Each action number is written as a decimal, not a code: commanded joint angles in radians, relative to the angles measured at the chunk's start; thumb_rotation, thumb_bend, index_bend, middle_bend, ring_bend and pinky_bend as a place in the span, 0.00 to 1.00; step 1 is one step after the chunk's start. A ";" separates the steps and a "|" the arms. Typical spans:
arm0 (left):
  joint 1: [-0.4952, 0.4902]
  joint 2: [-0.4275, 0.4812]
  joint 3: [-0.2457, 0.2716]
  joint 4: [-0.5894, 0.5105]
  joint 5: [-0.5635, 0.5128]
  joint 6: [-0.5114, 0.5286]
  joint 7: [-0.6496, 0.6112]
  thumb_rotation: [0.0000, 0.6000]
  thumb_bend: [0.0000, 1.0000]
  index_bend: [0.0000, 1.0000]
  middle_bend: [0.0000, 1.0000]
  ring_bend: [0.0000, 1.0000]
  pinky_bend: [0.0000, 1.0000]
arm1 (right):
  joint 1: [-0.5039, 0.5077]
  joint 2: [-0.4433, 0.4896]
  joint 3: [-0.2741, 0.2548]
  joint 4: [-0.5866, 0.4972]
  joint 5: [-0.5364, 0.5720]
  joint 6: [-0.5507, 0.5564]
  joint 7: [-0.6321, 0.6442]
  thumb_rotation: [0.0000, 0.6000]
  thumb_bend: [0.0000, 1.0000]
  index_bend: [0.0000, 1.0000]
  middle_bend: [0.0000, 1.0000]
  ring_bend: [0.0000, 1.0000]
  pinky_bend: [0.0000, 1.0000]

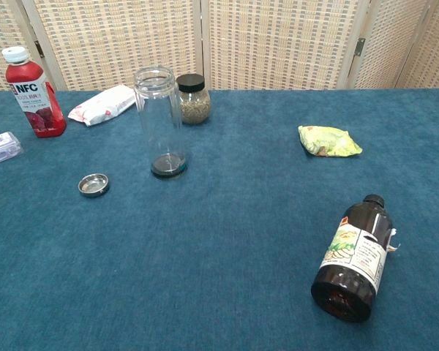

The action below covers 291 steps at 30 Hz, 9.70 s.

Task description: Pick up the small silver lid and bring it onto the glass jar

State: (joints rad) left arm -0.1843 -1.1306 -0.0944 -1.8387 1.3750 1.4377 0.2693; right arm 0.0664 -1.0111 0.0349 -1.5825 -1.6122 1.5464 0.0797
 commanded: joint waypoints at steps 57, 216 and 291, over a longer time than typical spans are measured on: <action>-0.473 -0.287 -0.094 0.429 -0.312 -0.603 0.045 1.00 0.35 0.46 0.99 0.95 1.00 | -0.011 0.024 0.014 -0.013 0.013 0.021 -0.004 1.00 0.37 0.16 0.22 0.14 0.26; -0.918 -0.149 -0.158 0.262 -0.650 -0.591 0.174 1.00 0.45 0.61 1.00 0.97 1.00 | -0.064 0.045 0.012 -0.005 0.022 0.066 0.022 1.00 0.37 0.16 0.22 0.14 0.26; -0.923 -0.064 -0.091 0.147 -0.666 -0.633 0.161 1.00 0.47 0.31 1.00 0.97 1.00 | -0.076 0.038 0.013 0.005 0.025 0.070 0.028 1.00 0.37 0.16 0.22 0.14 0.26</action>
State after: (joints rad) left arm -1.1068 -1.1941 -0.1858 -1.6913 0.7101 0.8048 0.4301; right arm -0.0100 -0.9735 0.0475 -1.5778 -1.5867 1.6165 0.1075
